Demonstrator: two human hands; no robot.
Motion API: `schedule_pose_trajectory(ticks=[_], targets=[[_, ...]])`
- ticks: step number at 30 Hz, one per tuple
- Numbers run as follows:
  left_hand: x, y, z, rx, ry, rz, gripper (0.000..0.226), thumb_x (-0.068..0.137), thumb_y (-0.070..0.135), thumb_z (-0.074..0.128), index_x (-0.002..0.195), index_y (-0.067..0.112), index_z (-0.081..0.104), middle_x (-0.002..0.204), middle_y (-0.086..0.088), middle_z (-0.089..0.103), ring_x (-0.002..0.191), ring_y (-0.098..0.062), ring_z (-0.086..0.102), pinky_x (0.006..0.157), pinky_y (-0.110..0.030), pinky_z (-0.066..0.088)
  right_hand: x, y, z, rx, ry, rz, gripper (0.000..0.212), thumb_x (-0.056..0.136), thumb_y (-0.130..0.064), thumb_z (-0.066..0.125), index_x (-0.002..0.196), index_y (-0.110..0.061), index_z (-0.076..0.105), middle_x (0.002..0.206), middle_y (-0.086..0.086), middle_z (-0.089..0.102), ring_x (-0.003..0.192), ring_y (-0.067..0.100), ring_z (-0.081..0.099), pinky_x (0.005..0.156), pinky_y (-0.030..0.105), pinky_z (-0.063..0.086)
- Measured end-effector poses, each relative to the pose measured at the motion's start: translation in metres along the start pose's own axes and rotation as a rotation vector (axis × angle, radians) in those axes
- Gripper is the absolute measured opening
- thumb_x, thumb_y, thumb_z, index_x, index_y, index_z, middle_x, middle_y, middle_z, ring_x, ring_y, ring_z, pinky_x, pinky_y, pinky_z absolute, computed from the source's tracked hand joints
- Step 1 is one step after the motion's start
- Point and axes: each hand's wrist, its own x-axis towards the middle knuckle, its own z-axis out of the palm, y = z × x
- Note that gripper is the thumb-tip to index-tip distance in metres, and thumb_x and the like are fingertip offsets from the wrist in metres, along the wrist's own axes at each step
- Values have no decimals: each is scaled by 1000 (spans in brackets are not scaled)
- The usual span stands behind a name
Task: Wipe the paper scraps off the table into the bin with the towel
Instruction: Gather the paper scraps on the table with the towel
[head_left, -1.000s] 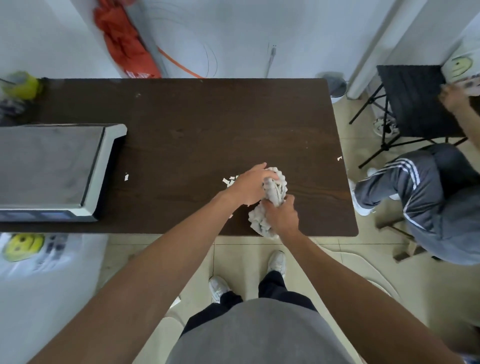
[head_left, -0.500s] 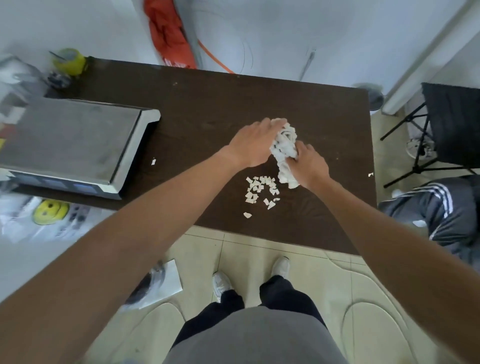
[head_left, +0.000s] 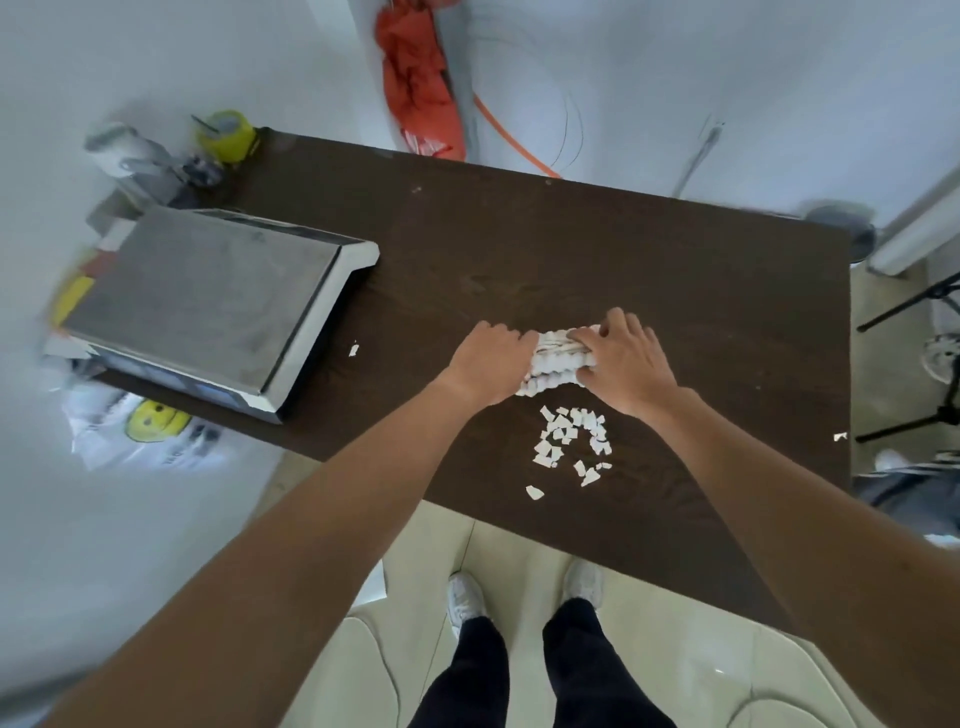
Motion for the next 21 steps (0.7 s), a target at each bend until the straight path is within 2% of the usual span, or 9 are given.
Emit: schedule_pose_trajectory(ticks=[3,7,12,18,21], targets=[[-5,4,1,-112,-10,-30,32,98,19,54,130,13,51,112,-7,70,103,-31,65,75,-38,44,-8,3,3,51,-35,14,58,84,-42,65,138,-30,48,126,7,46,116,28,48,102,47,42],[-11,13,-4,-194,-55,-29,34,97,18,56,130,13,52,109,-8,70,103,-31,66,78,-40,50,-28,3,6,81,-84,24,58,84,-45,63,137,-28,48,128,8,50,116,29,50,97,47,45],[-29,25,1,-280,-67,-14,34,94,11,55,128,14,52,107,-7,69,102,-31,65,74,-38,46,-64,1,17,133,-73,57,59,81,-51,62,134,-28,52,121,5,54,104,28,55,89,44,49],[-48,39,7,-311,-67,5,46,94,10,57,139,16,47,110,-6,66,102,-28,63,84,-40,54,-98,-9,29,167,-9,134,56,76,-47,64,128,-26,59,114,7,58,93,31,55,80,42,49],[-52,44,9,-237,-23,60,50,95,28,57,142,15,43,121,-7,62,107,-29,62,88,-42,52,-107,-12,29,165,-3,142,57,76,-50,61,128,-25,59,111,8,58,93,31,56,79,41,48]])
